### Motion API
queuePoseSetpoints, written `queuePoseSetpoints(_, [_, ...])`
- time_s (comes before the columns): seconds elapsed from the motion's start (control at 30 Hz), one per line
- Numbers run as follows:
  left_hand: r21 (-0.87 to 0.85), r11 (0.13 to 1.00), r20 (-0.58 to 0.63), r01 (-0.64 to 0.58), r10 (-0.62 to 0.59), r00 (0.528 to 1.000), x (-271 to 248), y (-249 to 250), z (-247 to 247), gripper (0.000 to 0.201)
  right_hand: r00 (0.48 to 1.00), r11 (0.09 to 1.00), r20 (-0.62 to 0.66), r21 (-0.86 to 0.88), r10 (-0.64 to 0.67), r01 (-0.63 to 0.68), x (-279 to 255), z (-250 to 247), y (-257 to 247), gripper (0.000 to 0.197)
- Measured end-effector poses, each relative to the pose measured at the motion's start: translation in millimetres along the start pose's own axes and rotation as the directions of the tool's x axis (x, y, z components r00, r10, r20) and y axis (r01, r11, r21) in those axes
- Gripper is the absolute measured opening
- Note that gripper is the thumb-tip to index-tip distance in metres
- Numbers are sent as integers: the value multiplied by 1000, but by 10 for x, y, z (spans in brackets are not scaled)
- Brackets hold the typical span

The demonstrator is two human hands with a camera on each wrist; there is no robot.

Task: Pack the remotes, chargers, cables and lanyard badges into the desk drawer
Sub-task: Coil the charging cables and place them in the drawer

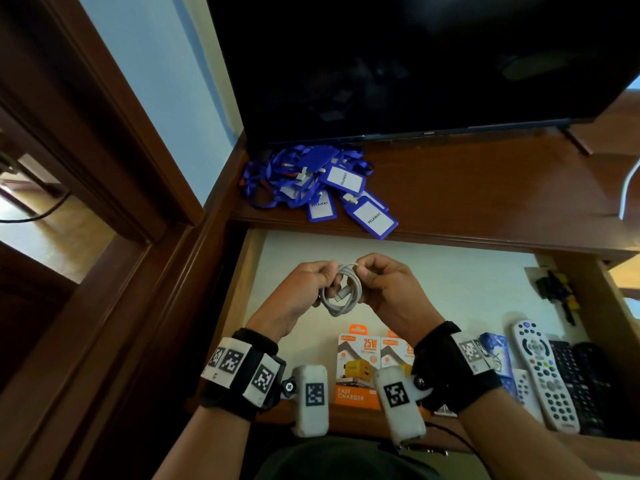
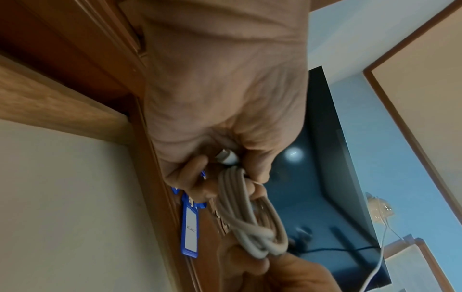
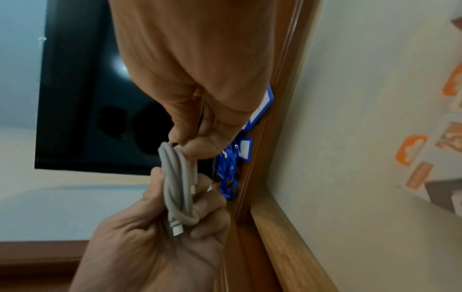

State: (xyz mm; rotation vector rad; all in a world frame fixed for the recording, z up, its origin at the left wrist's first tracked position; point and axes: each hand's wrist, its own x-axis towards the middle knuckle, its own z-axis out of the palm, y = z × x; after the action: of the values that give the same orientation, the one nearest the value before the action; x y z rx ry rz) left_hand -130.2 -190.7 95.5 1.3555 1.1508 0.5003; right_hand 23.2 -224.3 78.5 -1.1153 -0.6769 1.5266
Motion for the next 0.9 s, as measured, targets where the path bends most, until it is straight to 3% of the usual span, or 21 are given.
queuePoseSetpoints(0.23, [-8, 1000, -90, 11, -12, 996, 54, -25, 33, 33, 989, 966, 37, 214, 143, -148, -3, 81, 14, 26])
queuePoseSetpoints(0.43, [-80, 997, -98, -1, -7, 995, 57, -24, 57, 30, 980, 912, 167, 375, 112, -168, -52, 72, 54, 15])
queuePoseSetpoints(0.6, [-97, 995, -104, -7, -3, 995, 50, 27, 84, 31, 966, 964, 221, 196, 133, -177, -14, -63, -11, 13])
queuePoseSetpoints(0.73, [-9, 998, -123, -68, 66, 990, 58, 73, 165, 27, 975, 991, 178, -38, 131, -126, -2, -190, -114, 12])
queuePoseSetpoints(0.9, [118, 988, -143, -99, 115, 983, 131, 128, 267, 19, 991, 983, 79, -156, 108, -94, 31, -390, -210, 8])
